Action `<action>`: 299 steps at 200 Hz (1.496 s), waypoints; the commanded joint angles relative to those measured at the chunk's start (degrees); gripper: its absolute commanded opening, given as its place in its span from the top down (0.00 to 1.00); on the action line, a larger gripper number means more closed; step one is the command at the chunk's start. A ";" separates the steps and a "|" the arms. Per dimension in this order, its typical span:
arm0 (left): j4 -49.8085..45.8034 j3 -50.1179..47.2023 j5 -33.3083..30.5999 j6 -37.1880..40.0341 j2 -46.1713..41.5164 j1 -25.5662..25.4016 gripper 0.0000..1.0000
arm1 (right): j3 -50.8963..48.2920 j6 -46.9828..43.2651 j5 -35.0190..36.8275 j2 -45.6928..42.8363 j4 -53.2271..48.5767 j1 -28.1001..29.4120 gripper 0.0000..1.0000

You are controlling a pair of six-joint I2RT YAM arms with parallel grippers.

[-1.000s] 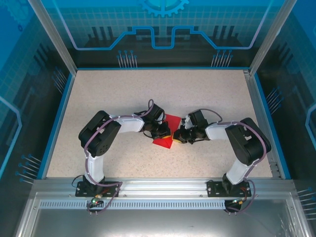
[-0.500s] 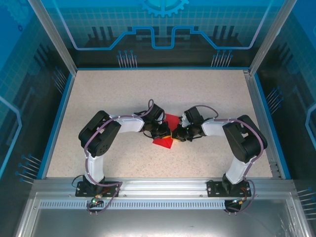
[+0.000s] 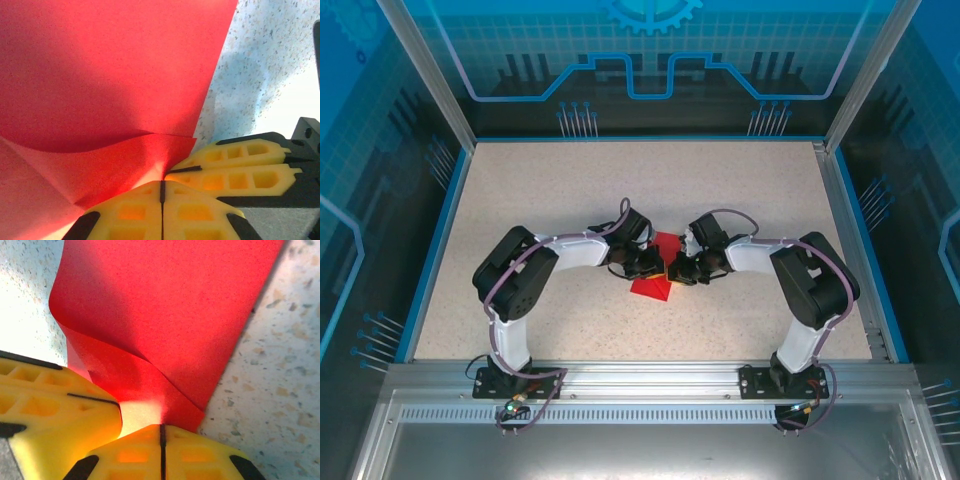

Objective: Fold a paper plane with a square sheet of paper (pick it up from the middle)
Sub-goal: Fold the triangle a second time at the center of the table.

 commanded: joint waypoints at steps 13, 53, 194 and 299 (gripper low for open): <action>-2.18 -1.08 0.13 3.05 -0.58 0.90 0.94 | -1.01 -1.43 6.70 2.80 -6.67 0.52 0.92; -3.57 -0.95 -0.46 4.72 0.85 1.72 0.94 | -1.09 -1.38 6.66 2.50 -6.54 0.57 0.92; -3.98 -2.14 -2.07 6.47 5.41 2.68 0.94 | -0.04 -0.25 6.14 -8.78 -4.97 1.45 0.86; -2.65 -2.88 -0.96 6.30 6.83 2.89 0.94 | 0.95 2.86 3.00 -4.25 -1.17 8.46 0.89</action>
